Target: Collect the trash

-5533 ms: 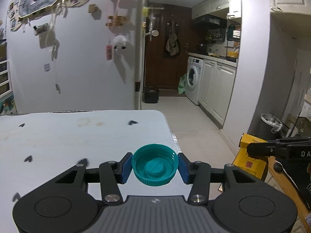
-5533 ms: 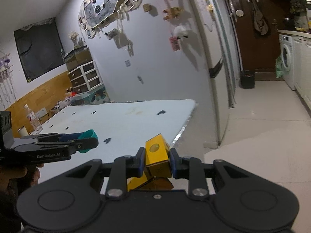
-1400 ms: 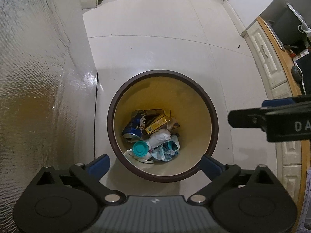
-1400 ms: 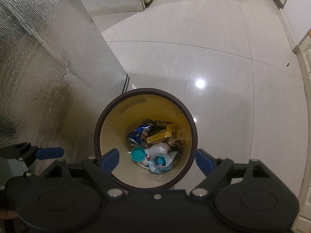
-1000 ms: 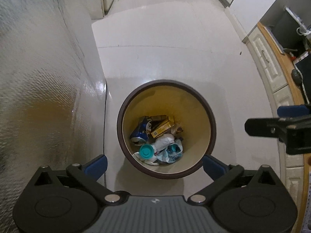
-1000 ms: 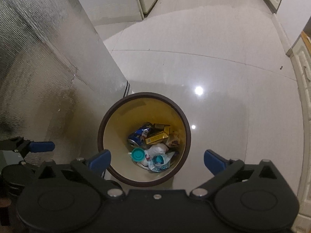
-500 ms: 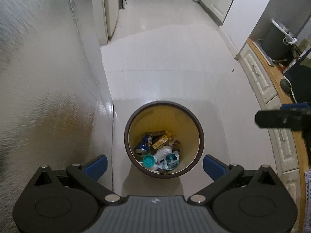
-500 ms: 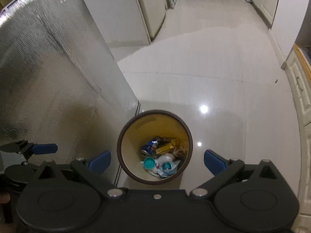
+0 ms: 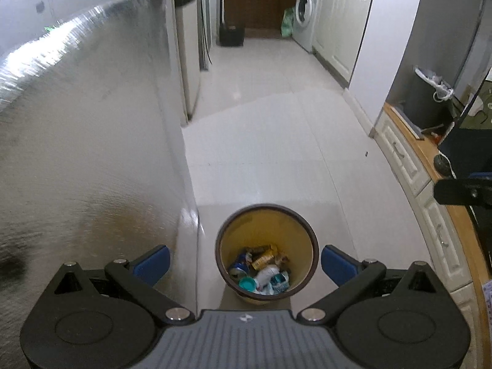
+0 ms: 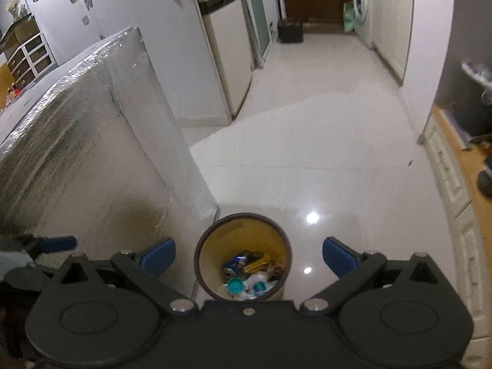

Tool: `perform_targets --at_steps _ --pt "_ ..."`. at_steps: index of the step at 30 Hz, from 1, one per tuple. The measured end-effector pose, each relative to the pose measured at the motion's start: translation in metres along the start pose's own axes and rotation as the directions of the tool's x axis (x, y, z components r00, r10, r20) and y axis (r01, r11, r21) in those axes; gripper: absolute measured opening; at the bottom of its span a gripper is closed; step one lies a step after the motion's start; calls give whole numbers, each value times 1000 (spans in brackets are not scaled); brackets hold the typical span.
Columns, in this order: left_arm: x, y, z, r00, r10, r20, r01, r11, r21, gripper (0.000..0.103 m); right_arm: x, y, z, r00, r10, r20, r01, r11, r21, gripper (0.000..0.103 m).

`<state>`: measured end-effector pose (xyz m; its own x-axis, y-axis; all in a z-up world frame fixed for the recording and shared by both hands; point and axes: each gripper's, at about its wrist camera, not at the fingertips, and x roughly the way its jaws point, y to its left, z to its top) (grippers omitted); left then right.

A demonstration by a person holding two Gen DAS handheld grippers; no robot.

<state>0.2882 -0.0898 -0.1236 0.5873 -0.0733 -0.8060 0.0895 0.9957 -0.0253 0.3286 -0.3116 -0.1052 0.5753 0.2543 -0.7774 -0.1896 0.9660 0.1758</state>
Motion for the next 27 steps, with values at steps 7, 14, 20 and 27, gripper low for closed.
perform_targets --at_steps 7,14,20,27 --pt "-44 -1 -16 997 -7 81 6 1000 14 103 -52 14 -28 995 -35 94 37 999 -13 103" --pt "-78 3 -35 989 0 145 -1 1000 13 103 -88 32 -64 984 -61 168 65 998 -18 103" --pt "-99 7 -49 985 -23 173 21 1000 15 103 -105 41 -88 973 -75 218 80 997 -12 103" --pt "-114 3 -64 981 -16 192 12 1000 23 103 -122 43 -109 962 -91 257 91 996 11 103"
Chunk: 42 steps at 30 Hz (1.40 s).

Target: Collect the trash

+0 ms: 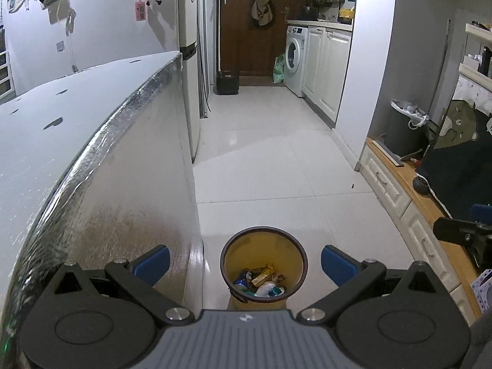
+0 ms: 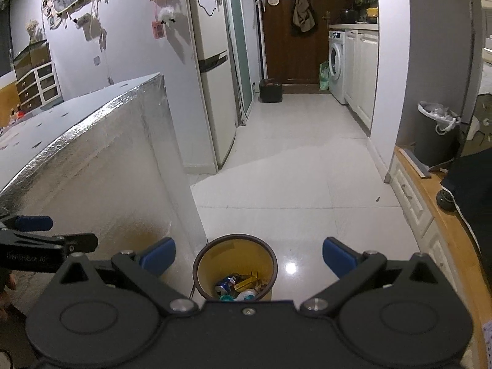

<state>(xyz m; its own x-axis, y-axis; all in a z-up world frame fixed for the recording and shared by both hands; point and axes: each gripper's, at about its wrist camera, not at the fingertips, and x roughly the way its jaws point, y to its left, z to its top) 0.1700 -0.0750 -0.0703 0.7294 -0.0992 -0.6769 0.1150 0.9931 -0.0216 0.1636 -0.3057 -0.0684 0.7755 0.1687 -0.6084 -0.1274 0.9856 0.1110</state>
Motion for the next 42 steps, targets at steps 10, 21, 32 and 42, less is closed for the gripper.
perform_targets --at_steps 10,21,32,42 --pt "-17 -7 -15 999 35 24 -35 999 27 103 -23 3 -20 999 -27 43 28 999 -24 103" --pt "-30 -12 -23 996 48 71 -51 998 34 103 -34 2 -28 995 -52 79 53 998 -16 103" --pt "-38 -12 -26 994 33 101 -36 999 27 103 -32 4 -30 994 -77 74 80 996 -31 103" --pt "-40 -10 -26 993 35 115 -37 999 14 103 -31 6 -30 994 -82 76 85 996 -38 103"
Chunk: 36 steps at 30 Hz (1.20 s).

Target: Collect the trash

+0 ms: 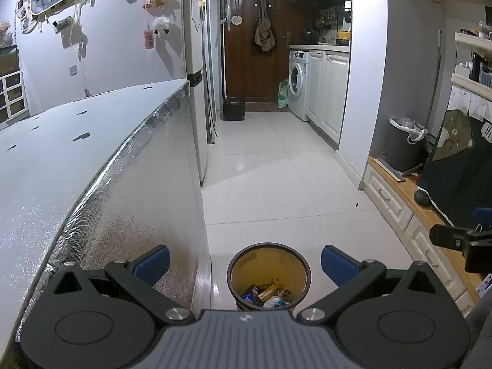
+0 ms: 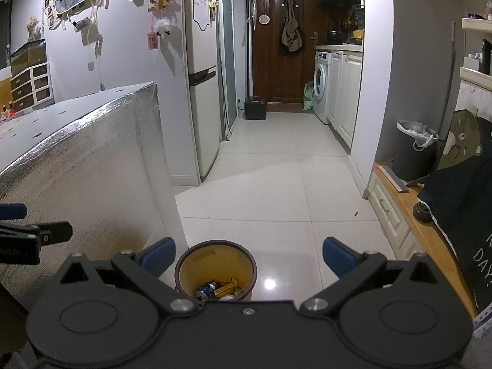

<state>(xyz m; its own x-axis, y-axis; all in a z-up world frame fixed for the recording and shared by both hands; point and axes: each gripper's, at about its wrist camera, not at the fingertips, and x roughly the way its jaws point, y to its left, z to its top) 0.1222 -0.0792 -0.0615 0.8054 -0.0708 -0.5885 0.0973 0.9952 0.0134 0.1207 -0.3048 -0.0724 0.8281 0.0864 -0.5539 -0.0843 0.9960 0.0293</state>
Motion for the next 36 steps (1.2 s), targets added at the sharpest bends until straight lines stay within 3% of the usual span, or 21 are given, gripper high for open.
perform_targets --at_steps 36 --pt "-3 1 0 1000 0 3 0 1000 3 103 -1 1 -1 1000 0 3 0 1000 0 103"
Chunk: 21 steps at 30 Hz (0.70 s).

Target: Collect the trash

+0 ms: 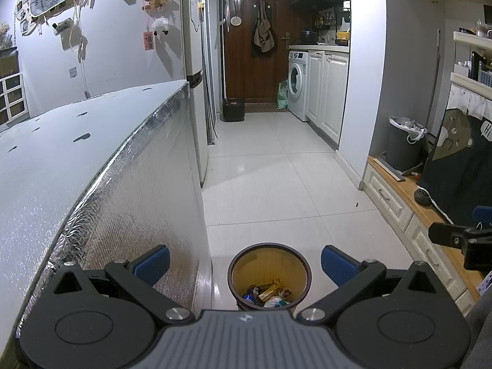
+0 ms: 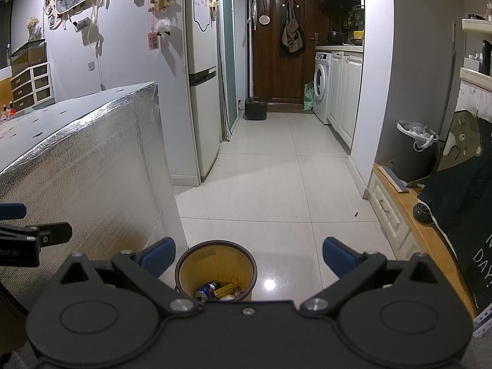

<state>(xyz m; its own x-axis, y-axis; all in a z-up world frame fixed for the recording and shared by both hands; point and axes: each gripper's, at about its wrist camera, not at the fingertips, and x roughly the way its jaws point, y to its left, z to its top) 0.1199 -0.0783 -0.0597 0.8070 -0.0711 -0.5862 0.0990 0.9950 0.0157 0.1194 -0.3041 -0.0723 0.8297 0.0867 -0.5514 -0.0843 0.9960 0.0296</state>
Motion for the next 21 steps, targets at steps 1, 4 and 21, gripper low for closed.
perform_targets --at_steps 1,4,21 --pt "0 0 0 1000 0 1 0 1000 0 103 0 0 0 1000 0 0 0 1000 0 103" --pt "0 0 0 1000 0 1 0 1000 0 103 0 0 0 1000 0 0 0 1000 0 103" --pt "1 0 -1 1000 -1 -1 1 1000 1 103 0 0 1 1000 0 0 0 1000 -1 103"
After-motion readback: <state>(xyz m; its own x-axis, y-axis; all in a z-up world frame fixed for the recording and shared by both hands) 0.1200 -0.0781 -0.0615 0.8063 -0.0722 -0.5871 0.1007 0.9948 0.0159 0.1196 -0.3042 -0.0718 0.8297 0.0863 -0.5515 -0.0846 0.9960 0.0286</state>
